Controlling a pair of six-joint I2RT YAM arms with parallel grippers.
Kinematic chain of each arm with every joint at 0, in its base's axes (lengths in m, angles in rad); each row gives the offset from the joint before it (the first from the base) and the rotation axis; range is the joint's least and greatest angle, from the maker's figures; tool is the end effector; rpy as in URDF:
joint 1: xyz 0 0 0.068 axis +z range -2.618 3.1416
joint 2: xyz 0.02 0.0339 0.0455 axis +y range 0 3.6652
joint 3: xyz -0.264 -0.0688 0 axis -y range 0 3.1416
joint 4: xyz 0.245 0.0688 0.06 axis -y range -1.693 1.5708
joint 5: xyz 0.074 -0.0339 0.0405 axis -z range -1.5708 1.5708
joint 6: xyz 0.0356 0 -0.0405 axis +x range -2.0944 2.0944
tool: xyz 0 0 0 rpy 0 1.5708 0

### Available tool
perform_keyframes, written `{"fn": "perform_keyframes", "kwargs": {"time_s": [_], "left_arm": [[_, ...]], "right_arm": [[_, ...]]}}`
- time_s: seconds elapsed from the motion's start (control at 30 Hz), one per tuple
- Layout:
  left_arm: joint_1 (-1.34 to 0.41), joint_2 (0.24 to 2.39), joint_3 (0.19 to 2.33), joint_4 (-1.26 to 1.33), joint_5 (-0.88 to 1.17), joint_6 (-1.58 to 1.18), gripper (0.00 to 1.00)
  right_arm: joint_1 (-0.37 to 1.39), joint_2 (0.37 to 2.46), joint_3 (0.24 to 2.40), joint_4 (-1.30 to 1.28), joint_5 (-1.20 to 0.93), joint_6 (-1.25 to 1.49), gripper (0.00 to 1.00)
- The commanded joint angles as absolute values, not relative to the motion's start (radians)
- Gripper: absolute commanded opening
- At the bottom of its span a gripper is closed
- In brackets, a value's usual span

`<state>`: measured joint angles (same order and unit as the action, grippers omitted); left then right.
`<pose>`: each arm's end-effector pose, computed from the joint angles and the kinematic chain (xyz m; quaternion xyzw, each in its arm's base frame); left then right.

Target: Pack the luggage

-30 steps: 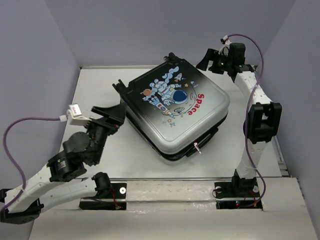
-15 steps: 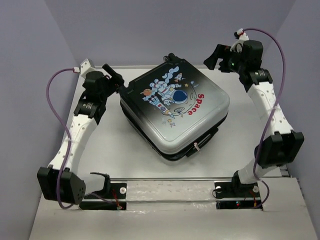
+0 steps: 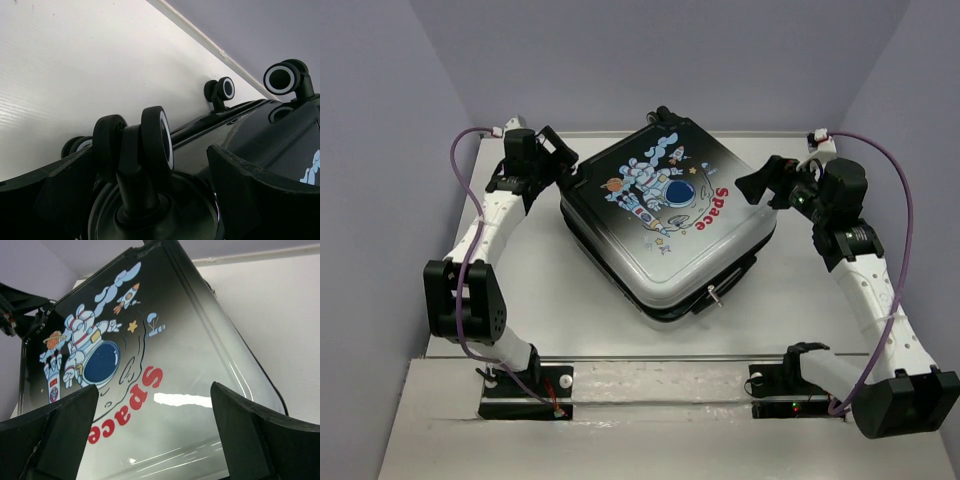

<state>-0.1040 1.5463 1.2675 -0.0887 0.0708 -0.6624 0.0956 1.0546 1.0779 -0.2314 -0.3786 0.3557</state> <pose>0.3655 -0.0407 0.3283 -0.2078 0.7975 -0.2386 0.5137 0.2357 0.0358 0.3867 -0.0186 0.7718 0.2809 0.5702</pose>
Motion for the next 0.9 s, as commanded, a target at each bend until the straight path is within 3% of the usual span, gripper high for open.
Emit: {"fn": "perform_keyframes", "kwargs": {"time_s": [0.0, 0.17, 0.27, 0.4, 0.43, 0.47, 0.87], "left_arm": [[-0.101, 1.583, 1.315, -0.011, 0.135, -0.704, 0.99], [-0.098, 1.603, 1.286, 0.084, 0.138, -0.773, 0.94], [-0.095, 1.597, 1.255, 0.144, 0.14, -0.818, 0.77], [-0.091, 1.574, 1.206, 0.212, 0.135, -0.854, 0.36], [-0.091, 1.557, 1.201, 0.234, 0.14, -0.864, 0.14], [-0.091, 1.546, 1.195, 0.244, 0.14, -0.865, 0.06], [-0.109, 1.33, 1.364, 0.143, 0.209, -0.907, 0.06]], "right_arm": [[0.092, 0.983, 1.031, -0.149, -0.431, 0.374, 1.0], [0.092, 0.921, 0.98, -0.164, -0.451, 0.362, 1.0], [0.092, 0.901, 0.948, -0.169, -0.453, 0.362, 1.0], [0.092, 0.861, 0.894, -0.167, -0.46, 0.371, 1.0], [0.092, 0.842, 0.868, -0.166, -0.46, 0.376, 1.0], [0.092, 0.835, 0.855, -0.166, -0.46, 0.377, 1.0], [0.092, 0.833, 0.727, -0.172, -0.411, 0.394, 1.0]]}}
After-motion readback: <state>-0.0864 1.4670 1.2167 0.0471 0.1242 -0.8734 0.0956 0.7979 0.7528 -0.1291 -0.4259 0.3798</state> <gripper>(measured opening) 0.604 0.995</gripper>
